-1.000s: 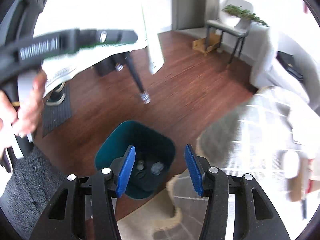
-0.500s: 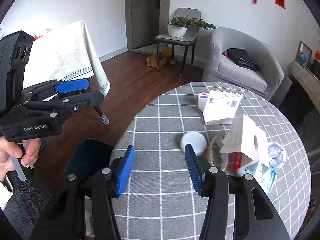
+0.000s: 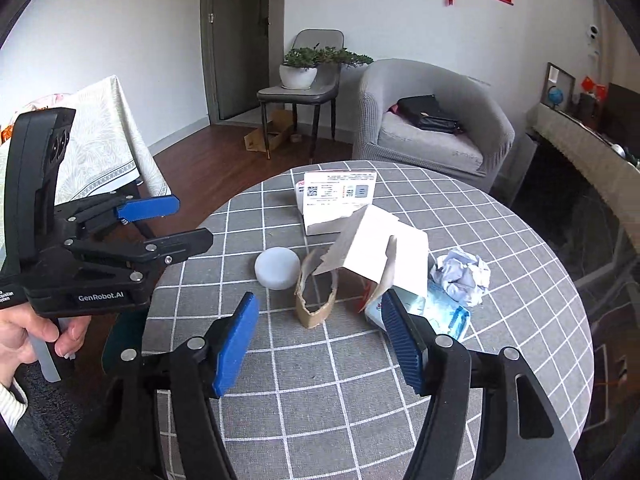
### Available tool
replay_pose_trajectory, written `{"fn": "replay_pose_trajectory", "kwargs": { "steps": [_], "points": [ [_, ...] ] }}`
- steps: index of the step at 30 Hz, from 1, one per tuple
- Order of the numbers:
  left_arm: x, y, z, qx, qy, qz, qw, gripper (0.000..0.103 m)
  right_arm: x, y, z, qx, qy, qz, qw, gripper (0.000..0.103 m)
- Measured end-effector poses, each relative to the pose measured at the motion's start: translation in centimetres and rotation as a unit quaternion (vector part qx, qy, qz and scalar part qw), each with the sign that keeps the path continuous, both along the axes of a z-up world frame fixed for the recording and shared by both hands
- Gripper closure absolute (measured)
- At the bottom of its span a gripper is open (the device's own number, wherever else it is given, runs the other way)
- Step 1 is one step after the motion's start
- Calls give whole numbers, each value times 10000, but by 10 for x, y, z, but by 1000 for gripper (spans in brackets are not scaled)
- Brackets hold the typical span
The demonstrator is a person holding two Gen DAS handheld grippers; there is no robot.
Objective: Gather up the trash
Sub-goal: 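Move both grippers back to the table, left toward the white round puck, then grasp the white round puck with the left gripper while the right grasps the white paper box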
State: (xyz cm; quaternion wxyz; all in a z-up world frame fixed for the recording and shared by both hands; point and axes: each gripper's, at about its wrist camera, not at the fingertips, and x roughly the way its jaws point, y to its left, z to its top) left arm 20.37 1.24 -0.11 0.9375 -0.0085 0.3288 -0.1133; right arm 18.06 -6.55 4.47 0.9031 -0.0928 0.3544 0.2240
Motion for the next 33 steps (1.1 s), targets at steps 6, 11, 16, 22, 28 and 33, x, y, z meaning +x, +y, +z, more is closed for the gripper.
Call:
{"fn": "replay_pose_trajectory", "kwargs": {
  "steps": [6, 11, 16, 22, 28, 33],
  "points": [
    [16, -24, -14, 224, 134, -163, 9995, 31, -2, -18, 2, -63, -125, -293, 9995, 32],
    [24, -36, -23, 332, 257, -271, 9988, 31, 6, -33, -4, 94, -29, -452, 9989, 25],
    [30, -44, -28, 288, 403, -339, 9982, 33, 13, -50, -2, 385, -19, -707, 9968, 20],
    [37, -46, -30, 203, 509, -338, 9979, 48, 24, -60, -7, 914, 182, -853, 9920, 19],
    [39, -47, -30, 129, 558, -322, 9978, 62, 37, -50, -11, 1118, 332, -931, 9888, 19],
    [38, -42, -29, -92, 564, -256, 9980, 63, 43, -35, -13, 962, 309, -913, 9907, 18]
  ]
}}
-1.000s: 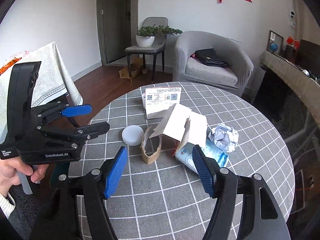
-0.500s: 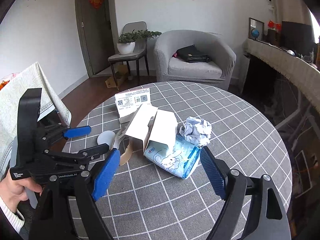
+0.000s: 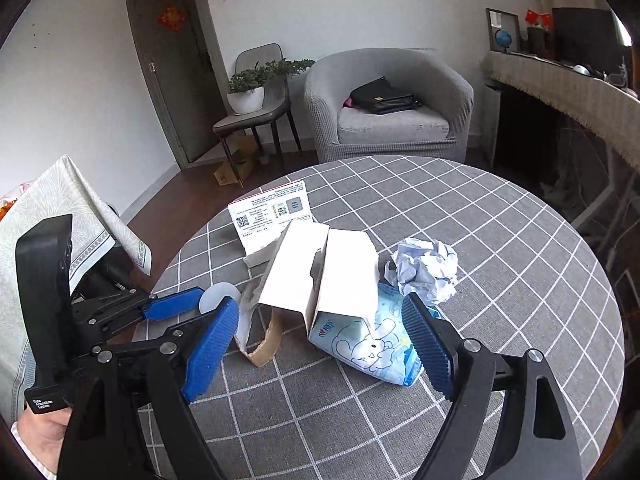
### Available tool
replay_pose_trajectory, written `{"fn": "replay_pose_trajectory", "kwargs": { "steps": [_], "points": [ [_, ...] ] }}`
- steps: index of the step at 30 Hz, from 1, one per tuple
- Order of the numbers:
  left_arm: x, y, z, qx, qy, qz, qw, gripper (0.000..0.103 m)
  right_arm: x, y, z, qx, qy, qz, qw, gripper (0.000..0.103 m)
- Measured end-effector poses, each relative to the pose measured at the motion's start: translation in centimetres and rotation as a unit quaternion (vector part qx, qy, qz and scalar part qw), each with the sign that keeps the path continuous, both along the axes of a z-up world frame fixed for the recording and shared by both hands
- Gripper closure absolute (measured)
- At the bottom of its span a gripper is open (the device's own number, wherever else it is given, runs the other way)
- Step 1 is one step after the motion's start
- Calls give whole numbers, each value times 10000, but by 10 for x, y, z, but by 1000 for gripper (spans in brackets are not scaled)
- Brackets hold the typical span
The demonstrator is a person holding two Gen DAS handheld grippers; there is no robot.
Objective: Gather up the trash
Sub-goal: 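Grasp the white round puck with the left gripper while the right grasps the white paper box, then lift the puck and the paper box and carry both over the green bin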
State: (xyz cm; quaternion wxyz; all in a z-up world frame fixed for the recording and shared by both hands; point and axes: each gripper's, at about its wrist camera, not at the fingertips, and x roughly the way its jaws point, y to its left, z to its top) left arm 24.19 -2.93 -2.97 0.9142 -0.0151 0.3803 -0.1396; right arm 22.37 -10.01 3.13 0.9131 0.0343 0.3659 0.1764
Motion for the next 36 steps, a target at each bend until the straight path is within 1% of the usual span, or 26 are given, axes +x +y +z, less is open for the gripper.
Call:
{"fn": "replay_pose_trajectory", "kwargs": {
  "steps": [4, 8, 11, 17, 26, 28, 32, 36],
  "points": [
    [-4, 4, 4, -82, -45, 6, 10000, 64, 3, 3, -3, -5, 31, -42, 10000, 18],
    [-7, 9, 6, -169, -62, 25, 9998, 64, 6, 4, -4, 111, 68, -119, 9998, 18],
    [-10, 12, 7, -185, -102, -9, 9998, 64, 9, 8, -5, 119, 93, -161, 9998, 18],
    [-18, 19, 10, -199, -132, -71, 9997, 64, 19, 18, -12, -33, 161, -312, 9994, 18],
    [-29, 38, 12, -222, -173, -49, 9996, 64, 35, 15, -18, 88, 247, -544, 9982, 18],
    [-31, 43, 13, -229, -183, -23, 9996, 64, 38, 15, -19, 152, 285, -563, 9979, 26],
    [-35, 55, 15, -310, -196, 32, 9993, 64, 43, 19, -23, 142, 340, -560, 9978, 28],
    [-39, 66, 17, -331, -253, 75, 9991, 64, 45, 27, -22, 41, 315, -568, 9979, 44]
  ]
}}
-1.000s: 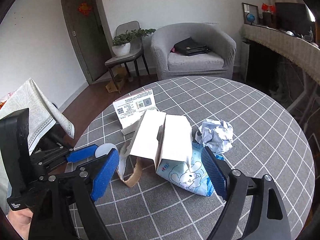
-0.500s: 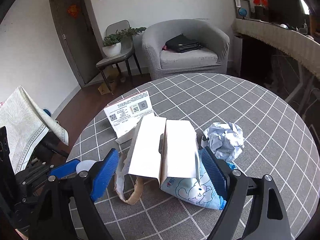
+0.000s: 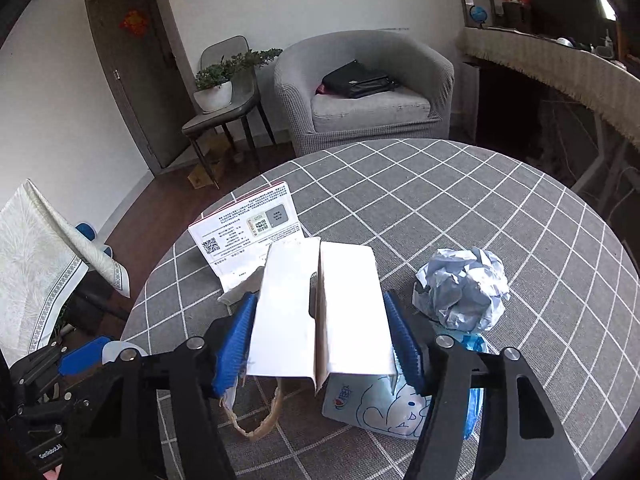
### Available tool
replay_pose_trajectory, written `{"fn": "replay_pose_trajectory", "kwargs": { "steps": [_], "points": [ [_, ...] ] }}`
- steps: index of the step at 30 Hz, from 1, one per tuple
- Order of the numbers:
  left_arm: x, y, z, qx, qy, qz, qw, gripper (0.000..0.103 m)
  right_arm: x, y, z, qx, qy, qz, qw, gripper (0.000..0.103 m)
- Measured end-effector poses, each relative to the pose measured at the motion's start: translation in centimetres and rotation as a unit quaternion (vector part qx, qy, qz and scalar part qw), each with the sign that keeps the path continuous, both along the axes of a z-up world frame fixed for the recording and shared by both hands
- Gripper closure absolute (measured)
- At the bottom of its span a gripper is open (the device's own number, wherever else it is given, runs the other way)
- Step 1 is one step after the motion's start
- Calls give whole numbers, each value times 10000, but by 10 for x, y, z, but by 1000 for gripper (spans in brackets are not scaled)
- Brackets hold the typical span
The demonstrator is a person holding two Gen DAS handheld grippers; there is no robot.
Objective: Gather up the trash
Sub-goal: 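Lift the puck and the paper box and carry both over the green bin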
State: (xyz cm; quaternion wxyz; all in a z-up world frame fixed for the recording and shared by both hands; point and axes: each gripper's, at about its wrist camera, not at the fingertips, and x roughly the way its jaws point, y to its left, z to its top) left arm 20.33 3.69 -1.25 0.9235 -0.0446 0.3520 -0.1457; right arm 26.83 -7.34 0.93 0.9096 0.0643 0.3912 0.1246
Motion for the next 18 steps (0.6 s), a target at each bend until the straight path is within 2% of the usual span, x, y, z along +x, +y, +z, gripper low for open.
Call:
{"fn": "replay_pose_trajectory", "kwargs": {
  "steps": [8, 18],
  "points": [
    [-6, 26, 0, -69, -11, 173, 9998, 64, -4, 5, 19, -3, -200, -65, 9998, 45],
    [-15, 51, 6, -300, -83, 384, 9988, 75, -18, 31, 45, -42, -538, 279, 9982, 45]
  ]
}}
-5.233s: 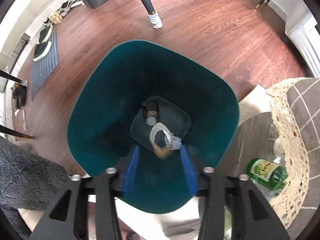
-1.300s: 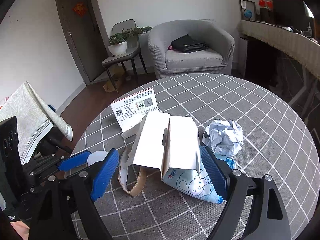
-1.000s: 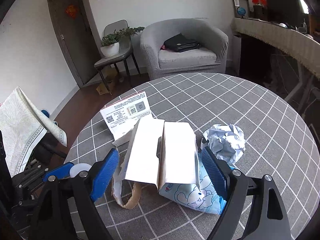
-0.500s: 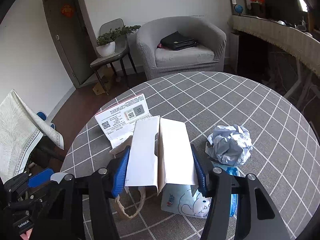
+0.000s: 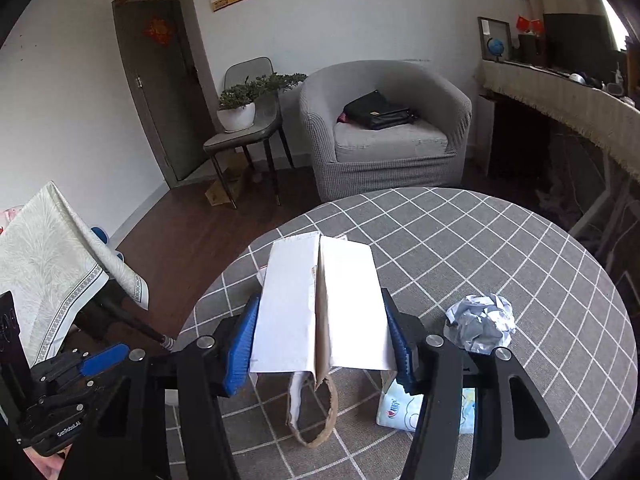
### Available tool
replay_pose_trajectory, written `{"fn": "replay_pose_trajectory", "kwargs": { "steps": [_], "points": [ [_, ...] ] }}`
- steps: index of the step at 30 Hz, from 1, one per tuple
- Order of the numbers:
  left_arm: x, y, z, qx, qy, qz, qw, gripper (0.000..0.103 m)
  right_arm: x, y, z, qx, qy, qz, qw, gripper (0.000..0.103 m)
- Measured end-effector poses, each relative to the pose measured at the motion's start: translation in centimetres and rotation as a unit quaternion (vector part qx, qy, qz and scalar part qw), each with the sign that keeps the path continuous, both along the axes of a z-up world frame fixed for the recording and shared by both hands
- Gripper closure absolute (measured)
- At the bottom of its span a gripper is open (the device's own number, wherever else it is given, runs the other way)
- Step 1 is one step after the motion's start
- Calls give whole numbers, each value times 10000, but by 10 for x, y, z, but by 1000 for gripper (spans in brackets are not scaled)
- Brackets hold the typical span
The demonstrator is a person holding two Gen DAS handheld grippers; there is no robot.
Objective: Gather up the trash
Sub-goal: 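Lift the puck and the paper box and carry both over the green bin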
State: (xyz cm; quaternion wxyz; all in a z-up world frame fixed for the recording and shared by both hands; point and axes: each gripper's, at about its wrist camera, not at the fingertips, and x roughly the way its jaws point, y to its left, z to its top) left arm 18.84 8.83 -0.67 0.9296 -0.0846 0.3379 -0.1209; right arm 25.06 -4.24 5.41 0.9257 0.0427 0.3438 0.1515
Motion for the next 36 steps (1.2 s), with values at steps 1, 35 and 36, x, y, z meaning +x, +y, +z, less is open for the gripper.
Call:
{"fn": "replay_pose_trajectory", "kwargs": {
  "steps": [1, 35, 36],
  "points": [
    [0, 1, -1, -3, 21, -2, 10000, 76, -2, 3, 2, -48, -42, 39, 10000, 45],
    [-14, 12, -29, 431, 419, 216, 9980, 62, -14, 49, 2, -88, -11, 926, 9957, 45],
    [-16, 16, -32, 453, 470, 260, 9975, 62, -16, 55, 2, -85, -7, 1002, 9949, 45]
  ]
}}
